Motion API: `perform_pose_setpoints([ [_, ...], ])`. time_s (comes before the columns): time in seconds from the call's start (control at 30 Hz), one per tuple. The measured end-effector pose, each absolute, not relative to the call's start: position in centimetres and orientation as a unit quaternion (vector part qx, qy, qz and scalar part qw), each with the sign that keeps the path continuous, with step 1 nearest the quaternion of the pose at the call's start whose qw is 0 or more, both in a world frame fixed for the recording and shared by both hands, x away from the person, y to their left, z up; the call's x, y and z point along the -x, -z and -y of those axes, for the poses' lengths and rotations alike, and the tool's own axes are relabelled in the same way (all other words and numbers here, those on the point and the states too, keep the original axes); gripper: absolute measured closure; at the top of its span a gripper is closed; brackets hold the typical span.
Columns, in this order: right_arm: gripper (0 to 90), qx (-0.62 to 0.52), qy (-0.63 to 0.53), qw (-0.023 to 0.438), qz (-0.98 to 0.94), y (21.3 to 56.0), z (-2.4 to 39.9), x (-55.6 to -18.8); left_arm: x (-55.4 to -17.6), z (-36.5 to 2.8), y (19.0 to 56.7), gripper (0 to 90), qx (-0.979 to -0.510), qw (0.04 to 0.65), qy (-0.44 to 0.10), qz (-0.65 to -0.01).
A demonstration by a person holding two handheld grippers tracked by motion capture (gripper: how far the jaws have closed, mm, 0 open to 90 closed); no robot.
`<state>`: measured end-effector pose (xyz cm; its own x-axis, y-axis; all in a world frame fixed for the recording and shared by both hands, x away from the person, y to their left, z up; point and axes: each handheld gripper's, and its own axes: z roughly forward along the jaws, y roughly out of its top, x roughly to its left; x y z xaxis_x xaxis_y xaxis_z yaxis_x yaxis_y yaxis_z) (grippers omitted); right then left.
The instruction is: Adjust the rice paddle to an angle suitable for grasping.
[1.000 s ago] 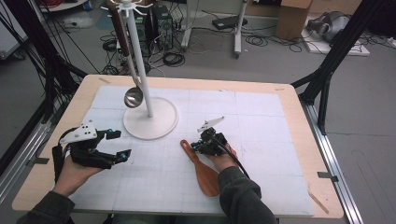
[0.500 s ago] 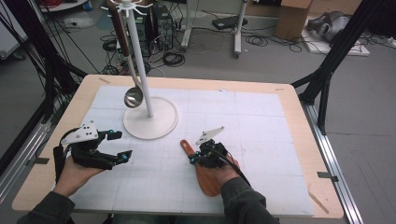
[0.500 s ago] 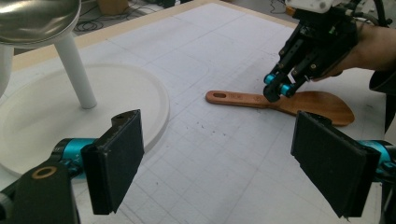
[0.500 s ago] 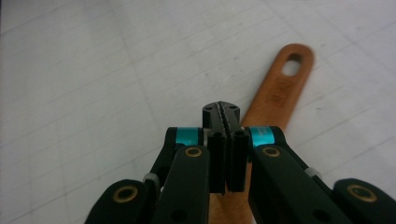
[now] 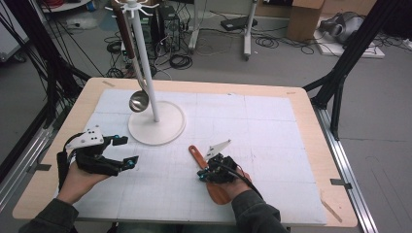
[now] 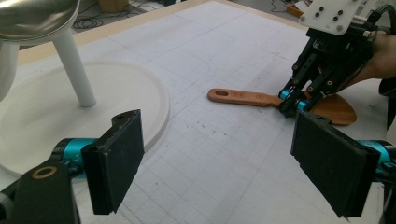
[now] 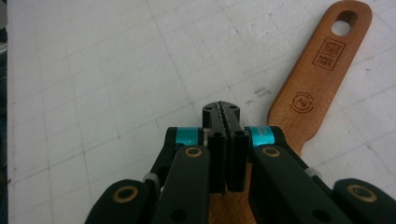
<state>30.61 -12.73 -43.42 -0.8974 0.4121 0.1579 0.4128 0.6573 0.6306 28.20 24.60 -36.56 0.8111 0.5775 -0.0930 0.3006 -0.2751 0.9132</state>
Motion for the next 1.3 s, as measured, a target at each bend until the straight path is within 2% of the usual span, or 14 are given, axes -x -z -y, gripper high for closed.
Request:
perform_pose_setpoints([
  [0.57,89.8,0.243,0.354,-0.018,0.903,42.7,15.4,-30.8,-28.2,-24.5,36.5,17.7,-0.788,0.534,-0.130,-0.279],
  [0.93,89.7,0.308,0.373,-0.072,0.872,42.5,16.8,-33.3,-28.2,-24.5,36.6,17.7,-0.789,0.533,-0.132,-0.276],
  [1.3,89.7,0.338,0.358,-0.068,0.867,43.8,15.6,-35.8,-28.1,-24.5,36.6,17.7,-0.791,0.531,-0.133,-0.275],
])
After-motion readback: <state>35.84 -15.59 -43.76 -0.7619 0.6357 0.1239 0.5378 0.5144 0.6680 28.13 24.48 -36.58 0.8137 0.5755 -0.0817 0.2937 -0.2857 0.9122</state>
